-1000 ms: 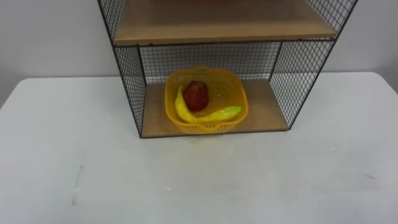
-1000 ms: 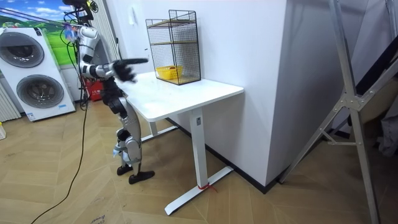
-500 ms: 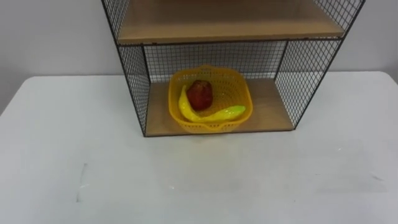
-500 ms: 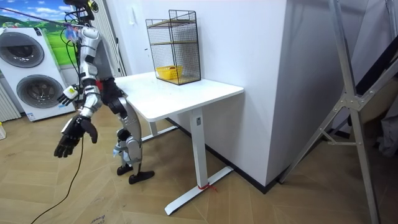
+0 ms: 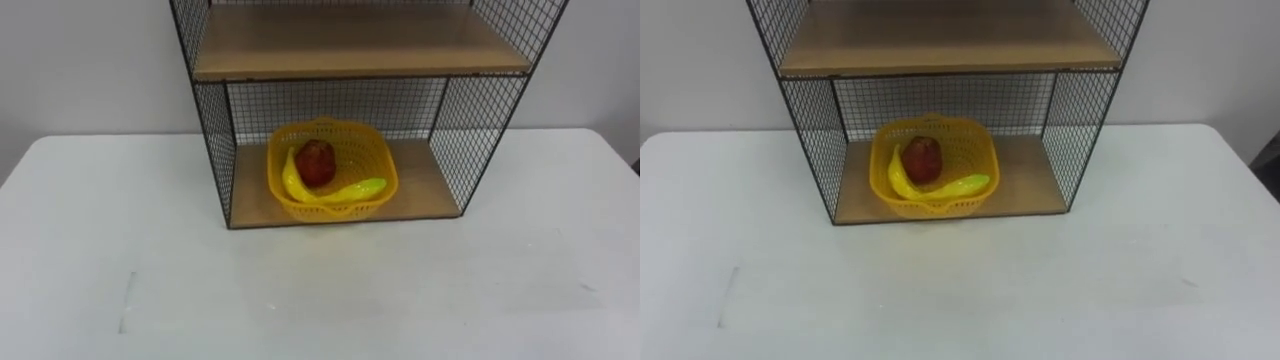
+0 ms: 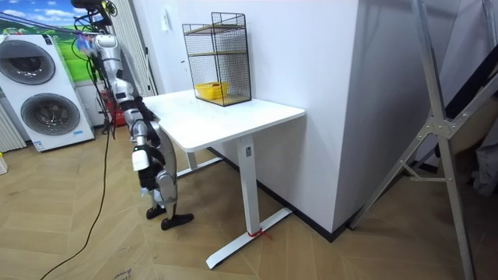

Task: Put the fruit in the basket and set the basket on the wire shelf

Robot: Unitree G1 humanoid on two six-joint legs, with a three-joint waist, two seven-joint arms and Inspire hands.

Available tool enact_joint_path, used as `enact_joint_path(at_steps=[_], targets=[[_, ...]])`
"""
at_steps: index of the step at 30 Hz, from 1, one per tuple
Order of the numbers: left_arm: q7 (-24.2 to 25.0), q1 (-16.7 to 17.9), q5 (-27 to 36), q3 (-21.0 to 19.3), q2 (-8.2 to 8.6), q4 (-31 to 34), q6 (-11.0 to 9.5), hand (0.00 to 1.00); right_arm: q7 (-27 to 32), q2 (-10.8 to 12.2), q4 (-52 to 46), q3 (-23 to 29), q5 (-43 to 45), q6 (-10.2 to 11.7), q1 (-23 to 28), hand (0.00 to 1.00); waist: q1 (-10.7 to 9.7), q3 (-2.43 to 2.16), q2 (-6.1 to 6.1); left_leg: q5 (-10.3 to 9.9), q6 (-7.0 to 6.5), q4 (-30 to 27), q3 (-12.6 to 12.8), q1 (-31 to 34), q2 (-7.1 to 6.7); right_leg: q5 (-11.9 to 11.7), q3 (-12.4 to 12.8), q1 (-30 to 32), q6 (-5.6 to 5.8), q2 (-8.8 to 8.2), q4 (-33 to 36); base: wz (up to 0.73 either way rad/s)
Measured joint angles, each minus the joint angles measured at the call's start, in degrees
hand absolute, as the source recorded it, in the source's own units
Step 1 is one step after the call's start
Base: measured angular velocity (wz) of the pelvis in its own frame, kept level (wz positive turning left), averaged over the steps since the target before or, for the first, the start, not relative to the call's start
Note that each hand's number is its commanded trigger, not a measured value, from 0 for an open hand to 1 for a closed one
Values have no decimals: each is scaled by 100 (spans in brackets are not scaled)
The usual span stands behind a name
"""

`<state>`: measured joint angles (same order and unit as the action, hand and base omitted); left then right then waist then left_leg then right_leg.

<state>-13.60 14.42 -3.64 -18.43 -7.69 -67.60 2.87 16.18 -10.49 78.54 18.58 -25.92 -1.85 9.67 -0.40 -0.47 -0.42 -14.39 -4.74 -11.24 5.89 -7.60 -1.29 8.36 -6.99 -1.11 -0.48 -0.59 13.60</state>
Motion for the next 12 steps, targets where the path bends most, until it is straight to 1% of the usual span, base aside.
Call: enact_joint_path(at_steps=[1, 2, 3, 4, 5, 6, 8, 10, 12], targets=[[51, -36, -87, 44, 0, 138, 28, 0, -73, 1, 1, -17, 88, -34, -45, 0, -20, 18, -10, 3, 1, 3, 0, -1, 0, 0, -3, 1, -1, 1, 1, 0], [150, -63, -205, 137, -13, 353, 26, 0, -194, 3, -12, -110, 312, -92, -146, 0, -83, 50, -32, 16, 4, 12, 0, 4, 0, 1, 13, 11, -1, 16, 7, 0], [206, -56, -254, 241, -46, 414, 4, 0, -250, 5, -29, -173, 411, -126, -199, 0, -91, 60, -41, 19, 6, 26, 1, 5, 0, 0, 29, 9, -2, 41, 1, -4], [285, -62, -279, 358, -79, 450, 67, 0, -354, 12, -52, -283, 503, -155, -237, 0, -97, 103, -57, 31, 5, 49, 5, 21, -2, -14, 43, 14, -5, 54, -18, -3], [340, -90, -280, 424, -76, 443, 156, 0, -447, 14, -65, -433, 661, -192, -275, 0, -89, 147, -71, 48, 3, 56, 2, 44, -1, -47, 32, 22, -4, 58, -73, 0], [371, -89, -276, 449, -66, 442, 187, 0, -489, 16, -67, -522, 758, -200, -284, 0, -84, 147, -75, 48, 4, 57, 1, 66, 5, -69, 25, 32, -5, 68, -115, 0], [432, -126, -272, 650, -31, 450, 246, 0, -611, 45, -119, -891, 1113, -200, -296, 0, -83, 139, -99, 51, 5, 49, -2, 139, 21, -126, -15, 88, -11, 79, -192, 0], [494, -127, -263, 723, -17, 450, 259, 0, -706, 78, -146, -1068, 1280, -200, -349, 0, -77, 133, -106, 52, 5, 46, 11, 162, 28, -143, -10, 110, -17, 82, -196, 0], [540, -124, -269, 769, 8, 451, 263, 0, -771, 117, -232, -1117, 1380, -197, -373, 0, -67, 128, -109, 52, 5, 47, 26, 163, 32, -152, -1, 102, -19, 87, -199, -2]])
